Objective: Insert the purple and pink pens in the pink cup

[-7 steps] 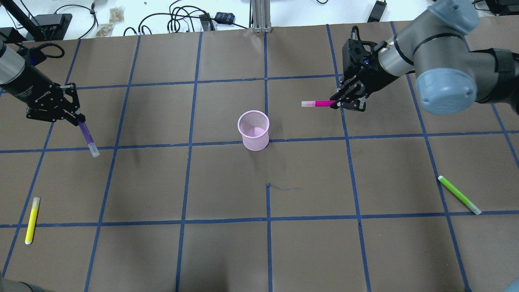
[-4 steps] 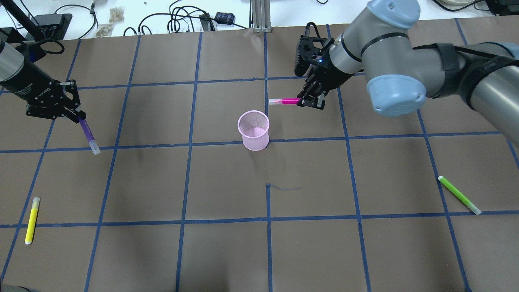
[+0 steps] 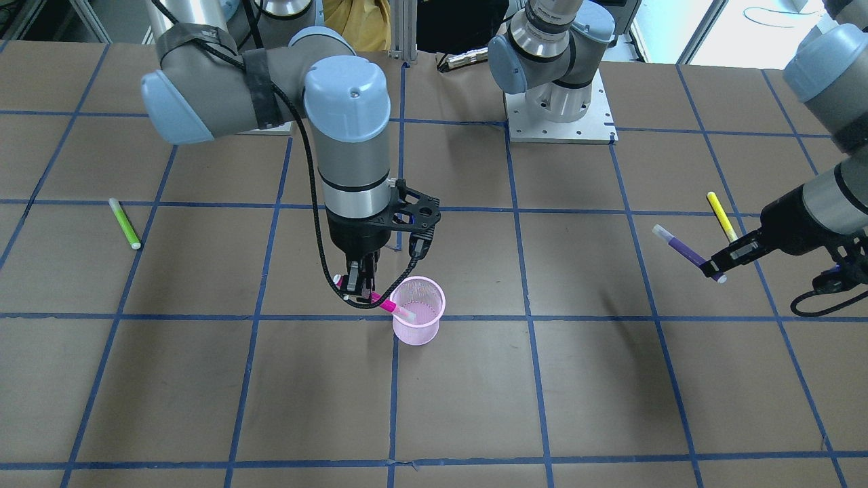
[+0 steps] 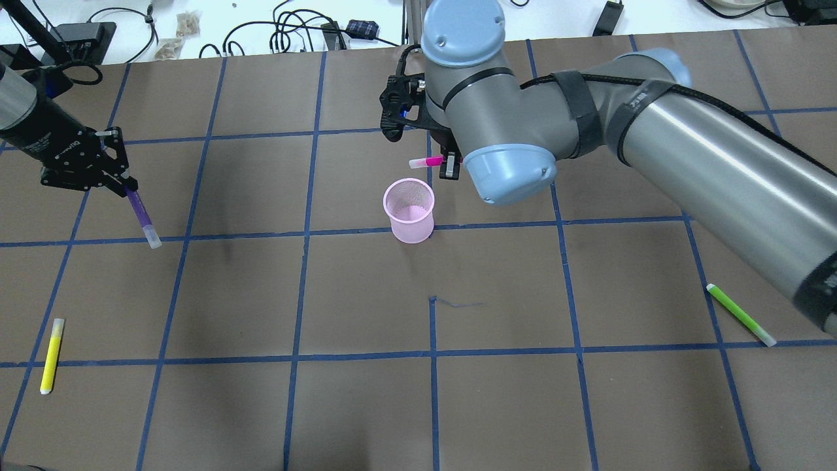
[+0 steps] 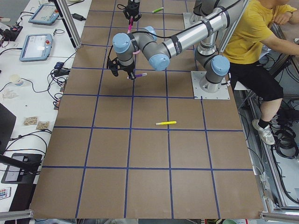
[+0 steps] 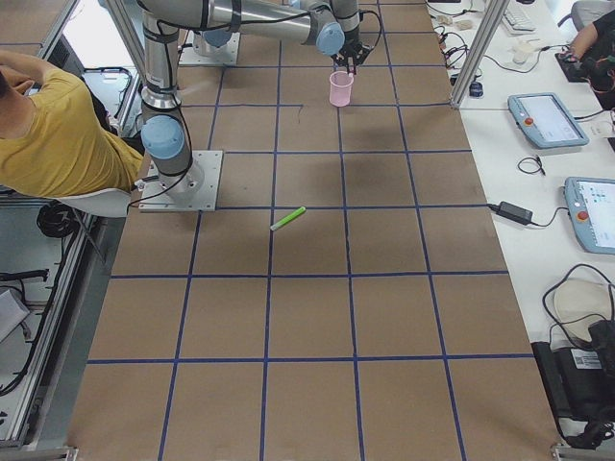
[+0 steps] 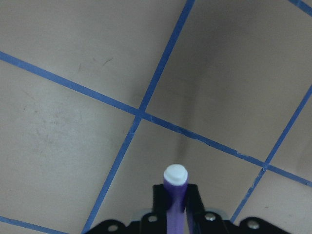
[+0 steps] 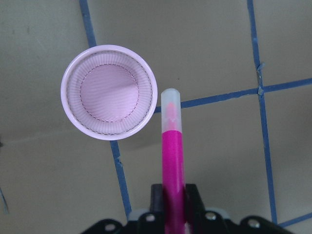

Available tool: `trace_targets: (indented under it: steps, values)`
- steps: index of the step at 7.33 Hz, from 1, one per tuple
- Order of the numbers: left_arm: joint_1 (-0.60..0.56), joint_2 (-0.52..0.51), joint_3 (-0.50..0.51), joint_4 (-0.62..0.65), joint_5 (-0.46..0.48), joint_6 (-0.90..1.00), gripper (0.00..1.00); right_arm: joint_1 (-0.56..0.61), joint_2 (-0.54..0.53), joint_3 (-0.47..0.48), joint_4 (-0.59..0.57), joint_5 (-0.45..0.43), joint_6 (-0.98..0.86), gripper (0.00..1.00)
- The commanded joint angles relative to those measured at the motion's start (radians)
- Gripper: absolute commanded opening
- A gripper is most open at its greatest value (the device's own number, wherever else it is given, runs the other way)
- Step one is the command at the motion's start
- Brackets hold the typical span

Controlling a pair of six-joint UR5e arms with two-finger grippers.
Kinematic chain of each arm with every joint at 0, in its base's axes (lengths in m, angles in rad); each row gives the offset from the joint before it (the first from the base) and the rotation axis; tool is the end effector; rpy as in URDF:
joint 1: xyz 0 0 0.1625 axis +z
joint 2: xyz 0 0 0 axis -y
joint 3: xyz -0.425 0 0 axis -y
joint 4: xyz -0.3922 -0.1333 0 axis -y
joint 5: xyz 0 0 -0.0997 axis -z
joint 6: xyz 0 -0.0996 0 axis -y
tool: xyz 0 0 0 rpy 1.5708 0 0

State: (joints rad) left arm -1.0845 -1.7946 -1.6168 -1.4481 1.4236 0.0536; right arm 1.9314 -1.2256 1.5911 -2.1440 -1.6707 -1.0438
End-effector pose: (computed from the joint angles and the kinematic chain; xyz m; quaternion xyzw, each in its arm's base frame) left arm 0.1293 -0.5611 0.3603 0.2188 -0.9703 -0.0511 0.0902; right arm 0.3370 -0.5442 0.3458 0.6377 -0.7617 0.0809 0.0815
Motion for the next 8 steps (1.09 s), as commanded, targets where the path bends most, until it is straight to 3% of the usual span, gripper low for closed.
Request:
trace_targets:
  steps: [1, 6, 7, 8]
  values:
    - [-0.002, 0.009, 0.0, 0.0, -0.002, 0.008, 0.0, 0.044, 0.015, -0.011, 0.069, -0.058, 0.057, 0.09]
    - [-0.002, 0.02, 0.0, 0.002, -0.034, 0.008, 0.0, 0.115, 0.087, -0.011, 0.064, -0.095, 0.068, 0.17]
    - [-0.002, 0.023, 0.0, 0.002, -0.047, 0.008, 0.0, 0.116, 0.093, -0.01, 0.056, -0.092, 0.068, 0.25]
    - [-0.002, 0.03, 0.0, 0.002, -0.051, 0.008, 0.0, 0.116, 0.101, -0.01, 0.056, -0.083, 0.07, 0.66]
